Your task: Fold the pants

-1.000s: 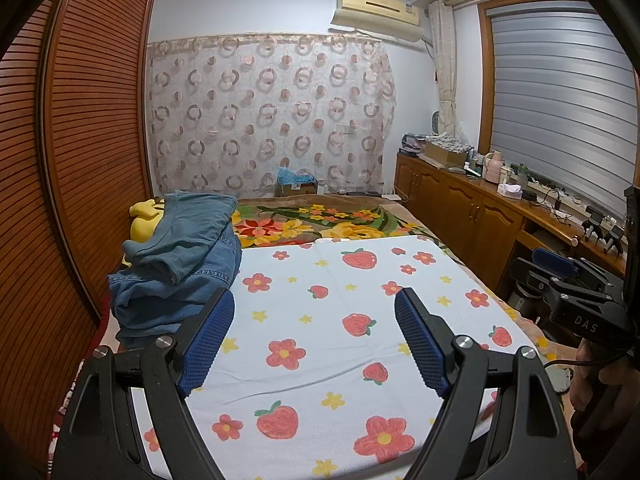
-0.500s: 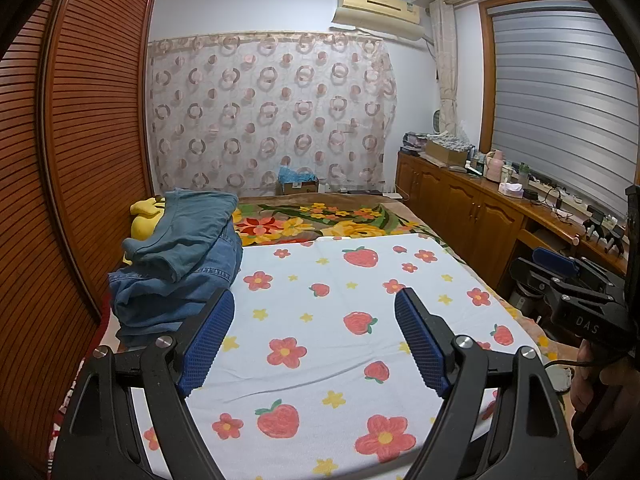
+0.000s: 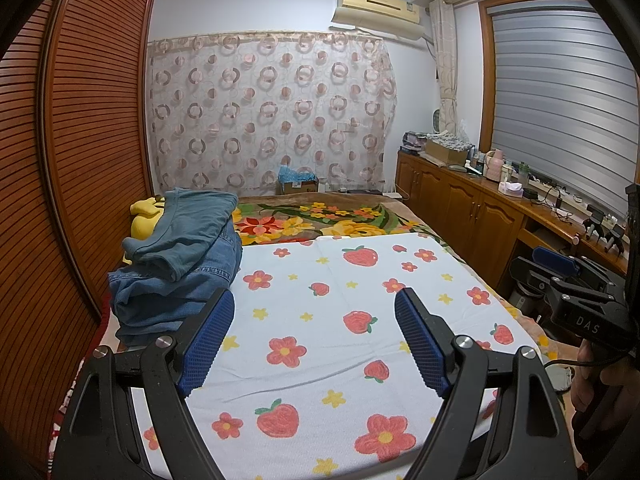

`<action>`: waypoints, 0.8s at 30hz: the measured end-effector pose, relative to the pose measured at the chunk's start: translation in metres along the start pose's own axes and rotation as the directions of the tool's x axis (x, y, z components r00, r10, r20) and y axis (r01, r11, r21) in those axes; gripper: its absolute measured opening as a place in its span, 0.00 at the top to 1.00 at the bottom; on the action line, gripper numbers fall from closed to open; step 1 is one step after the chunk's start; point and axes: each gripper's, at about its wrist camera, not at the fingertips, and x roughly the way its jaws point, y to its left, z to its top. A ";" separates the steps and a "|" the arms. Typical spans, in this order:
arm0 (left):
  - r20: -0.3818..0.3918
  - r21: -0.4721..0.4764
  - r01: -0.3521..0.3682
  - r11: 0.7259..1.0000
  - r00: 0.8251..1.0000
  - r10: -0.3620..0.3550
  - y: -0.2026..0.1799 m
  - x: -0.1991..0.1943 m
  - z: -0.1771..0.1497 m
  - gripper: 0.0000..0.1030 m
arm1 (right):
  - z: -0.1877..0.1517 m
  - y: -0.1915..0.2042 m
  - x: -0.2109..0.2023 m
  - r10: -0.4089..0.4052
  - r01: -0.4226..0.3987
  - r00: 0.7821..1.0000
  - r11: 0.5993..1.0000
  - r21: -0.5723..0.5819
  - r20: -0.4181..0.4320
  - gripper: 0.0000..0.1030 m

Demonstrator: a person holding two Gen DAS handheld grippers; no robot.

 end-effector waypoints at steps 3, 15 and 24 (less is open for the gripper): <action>0.000 0.000 0.000 1.000 1.000 0.000 0.000 -0.001 -0.001 0.19 | 0.000 0.000 -0.001 0.001 -0.001 1.000 1.000 0.002 -0.005 0.37; 0.000 0.000 0.000 1.000 1.000 0.000 -0.001 -0.001 -0.001 0.19 | 0.000 -0.001 -0.001 0.001 -0.001 1.000 1.000 0.001 -0.002 0.37; 0.000 0.000 0.001 1.000 1.000 -0.001 -0.001 -0.001 -0.001 0.19 | 0.001 -0.002 -0.001 0.002 -0.002 1.000 1.000 0.002 -0.003 0.37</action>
